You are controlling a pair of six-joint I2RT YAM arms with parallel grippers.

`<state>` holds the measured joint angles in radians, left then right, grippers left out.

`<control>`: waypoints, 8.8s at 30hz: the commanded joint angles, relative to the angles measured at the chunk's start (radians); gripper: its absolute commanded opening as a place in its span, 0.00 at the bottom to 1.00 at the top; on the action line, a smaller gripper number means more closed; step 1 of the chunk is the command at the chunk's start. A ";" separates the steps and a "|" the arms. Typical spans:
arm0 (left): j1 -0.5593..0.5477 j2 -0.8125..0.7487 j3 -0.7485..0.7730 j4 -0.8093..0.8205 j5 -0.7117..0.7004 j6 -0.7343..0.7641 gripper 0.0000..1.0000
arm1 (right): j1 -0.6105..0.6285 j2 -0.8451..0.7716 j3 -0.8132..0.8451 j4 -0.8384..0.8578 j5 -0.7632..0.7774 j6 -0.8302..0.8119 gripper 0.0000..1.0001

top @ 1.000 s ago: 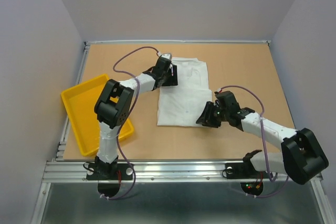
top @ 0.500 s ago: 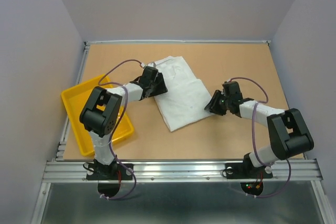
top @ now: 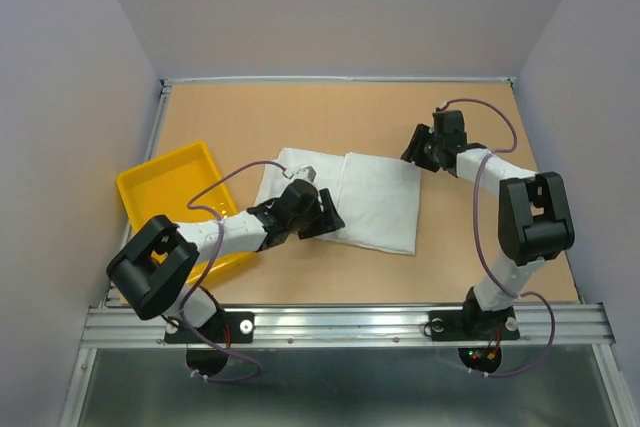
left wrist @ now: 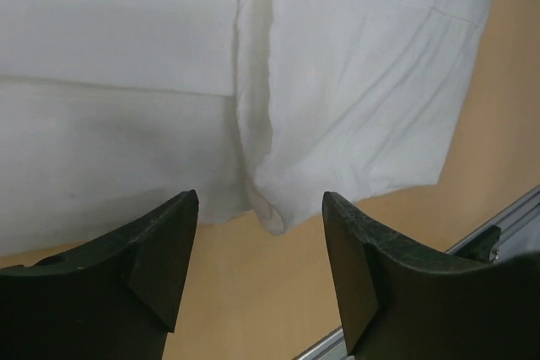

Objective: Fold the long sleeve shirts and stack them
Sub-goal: Fold the shirt

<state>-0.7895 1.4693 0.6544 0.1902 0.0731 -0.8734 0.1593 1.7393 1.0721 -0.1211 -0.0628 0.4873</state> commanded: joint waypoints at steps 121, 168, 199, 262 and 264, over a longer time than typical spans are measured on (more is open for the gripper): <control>0.170 -0.037 0.172 -0.121 -0.349 0.318 0.44 | -0.087 -0.392 -0.256 -0.228 -0.171 0.025 0.01; 0.119 0.204 0.136 0.015 -0.045 0.093 0.09 | 0.462 -0.008 0.569 -0.916 0.616 -0.087 0.01; 0.119 0.125 0.024 -0.012 -0.111 0.001 0.09 | 0.711 0.154 0.634 -0.780 0.443 0.185 0.54; 0.142 0.316 0.413 0.114 -0.131 0.298 0.21 | 0.700 -0.336 -0.414 0.172 -0.020 0.071 0.61; 0.147 0.336 0.416 0.097 -0.131 0.286 0.21 | 0.701 -0.333 -0.420 0.176 -0.023 0.079 0.61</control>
<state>-0.6556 1.7920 1.0744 0.2325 -0.0376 -0.6056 0.8524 1.4002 0.6834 -0.0345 -0.0574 0.5507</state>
